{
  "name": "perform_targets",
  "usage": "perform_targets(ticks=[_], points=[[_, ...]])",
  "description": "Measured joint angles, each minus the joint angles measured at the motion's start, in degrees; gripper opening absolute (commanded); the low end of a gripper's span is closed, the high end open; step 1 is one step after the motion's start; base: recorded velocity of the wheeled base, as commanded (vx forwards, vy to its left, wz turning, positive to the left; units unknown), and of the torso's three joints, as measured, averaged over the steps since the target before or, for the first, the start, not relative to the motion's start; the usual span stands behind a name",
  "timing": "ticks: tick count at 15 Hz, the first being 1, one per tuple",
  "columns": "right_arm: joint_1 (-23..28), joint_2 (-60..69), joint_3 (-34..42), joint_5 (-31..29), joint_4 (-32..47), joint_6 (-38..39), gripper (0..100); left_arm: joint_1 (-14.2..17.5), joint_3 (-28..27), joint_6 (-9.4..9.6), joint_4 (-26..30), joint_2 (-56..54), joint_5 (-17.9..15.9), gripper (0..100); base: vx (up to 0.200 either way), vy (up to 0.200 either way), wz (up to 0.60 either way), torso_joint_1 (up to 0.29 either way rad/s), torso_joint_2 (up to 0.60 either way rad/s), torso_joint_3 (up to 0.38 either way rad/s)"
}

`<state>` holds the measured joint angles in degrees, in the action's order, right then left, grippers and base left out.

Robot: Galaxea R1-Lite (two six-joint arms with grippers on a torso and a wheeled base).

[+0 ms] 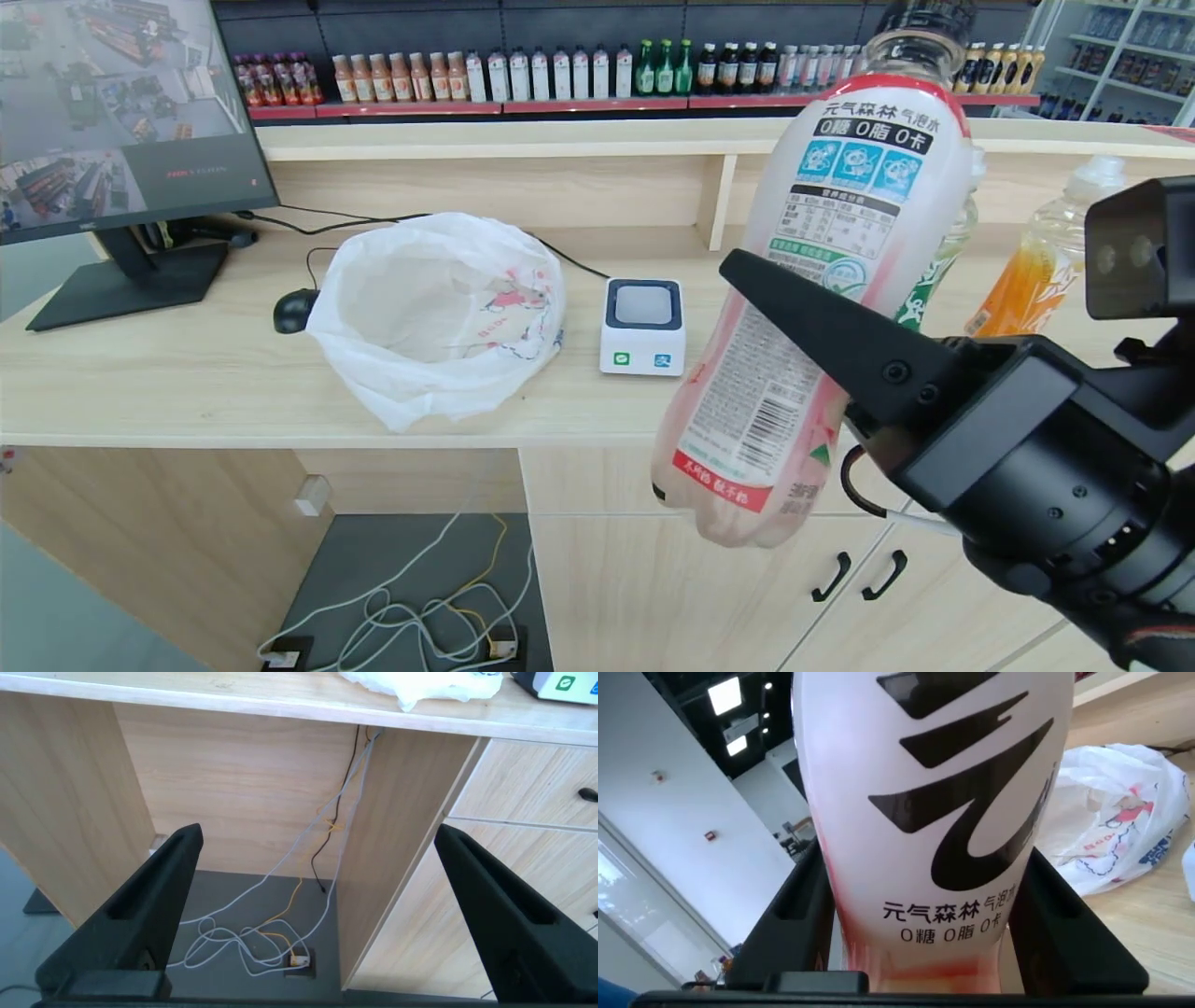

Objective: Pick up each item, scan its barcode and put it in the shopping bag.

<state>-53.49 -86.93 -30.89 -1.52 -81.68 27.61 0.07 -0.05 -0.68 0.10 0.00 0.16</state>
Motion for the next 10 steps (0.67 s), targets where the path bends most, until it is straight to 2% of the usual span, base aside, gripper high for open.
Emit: perform_targets(ticks=[10], points=[[0.0,0.8,-0.1,0.0,0.0,0.6,0,0.0,0.0,0.0,0.0,0.0,0.0,100,0.0,0.0,0.0,0.0,0.0,0.0]])
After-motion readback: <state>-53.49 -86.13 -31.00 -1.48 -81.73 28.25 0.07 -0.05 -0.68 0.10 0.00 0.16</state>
